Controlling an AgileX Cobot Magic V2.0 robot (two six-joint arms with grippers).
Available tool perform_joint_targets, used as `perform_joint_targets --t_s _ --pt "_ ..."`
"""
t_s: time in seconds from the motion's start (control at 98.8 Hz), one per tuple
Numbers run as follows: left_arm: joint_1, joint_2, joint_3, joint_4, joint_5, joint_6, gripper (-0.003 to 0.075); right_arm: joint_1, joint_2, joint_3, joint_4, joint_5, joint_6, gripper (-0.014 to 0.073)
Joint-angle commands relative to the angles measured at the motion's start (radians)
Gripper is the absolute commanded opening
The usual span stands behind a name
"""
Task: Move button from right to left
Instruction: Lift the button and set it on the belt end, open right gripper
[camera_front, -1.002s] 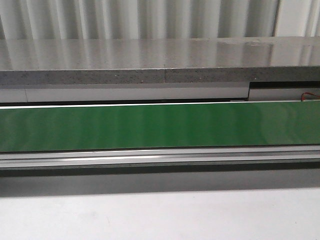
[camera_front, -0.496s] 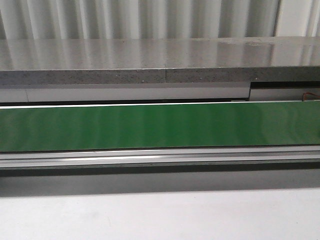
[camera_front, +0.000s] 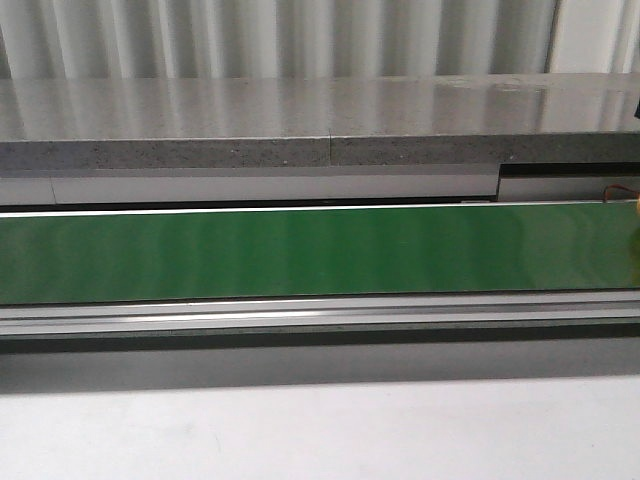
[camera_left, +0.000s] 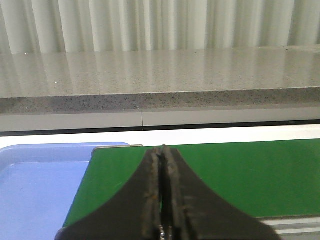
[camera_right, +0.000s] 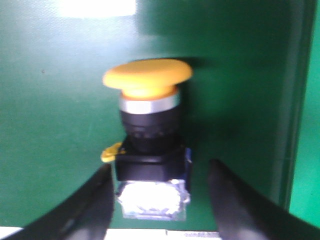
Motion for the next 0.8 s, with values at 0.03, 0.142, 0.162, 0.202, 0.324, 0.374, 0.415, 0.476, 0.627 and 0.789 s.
perform_joint_targets --t_s 0.03,0.142,0.162,0.202,0.324,0.374,0.415,0.476,0.627,0.789 --pt "0.000 -0.034 0.038 -0.007 -0.075 -0.007 -0.0020 0.000 -0.065 -0.023 0.032 -0.011 0.002 0.0545" --pt "0.000 -0.034 0.038 -0.007 -0.075 -0.007 -0.0020 0.008 -0.102 -0.023 0.073 -0.011 -0.021 0.0541" --pt "0.000 -0.034 0.038 -0.007 -0.075 -0.007 -0.0020 0.012 -0.112 -0.023 0.074 -0.011 -0.023 0.0541" --pt "0.000 -0.034 0.038 -0.007 -0.075 -0.007 -0.0020 0.019 -0.127 -0.022 0.074 -0.010 -0.024 0.0541" --pt "0.000 -0.034 0.038 -0.007 -0.075 -0.007 -0.0020 0.054 -0.193 -0.002 0.067 -0.028 -0.066 0.0528" --pt "0.000 -0.034 0.038 -0.007 -0.075 -0.007 -0.0021 0.070 -0.224 0.013 0.063 -0.045 -0.081 0.0492" --pt "0.000 -0.034 0.038 -0.007 -0.075 -0.007 -0.0020 0.081 -0.247 0.031 0.059 -0.063 -0.088 0.0435" --pt "0.000 -0.034 0.038 -0.007 -0.075 -0.007 -0.0020 0.097 -0.288 0.054 0.048 -0.079 -0.088 0.0337" --pt "0.000 -0.034 0.038 -0.007 -0.075 -0.007 -0.0020 0.111 -0.376 0.114 0.036 -0.103 -0.088 0.0060" --pt "0.000 -0.034 0.038 -0.007 -0.075 -0.007 -0.0020 0.111 -0.472 0.178 0.032 -0.139 -0.091 -0.0064"
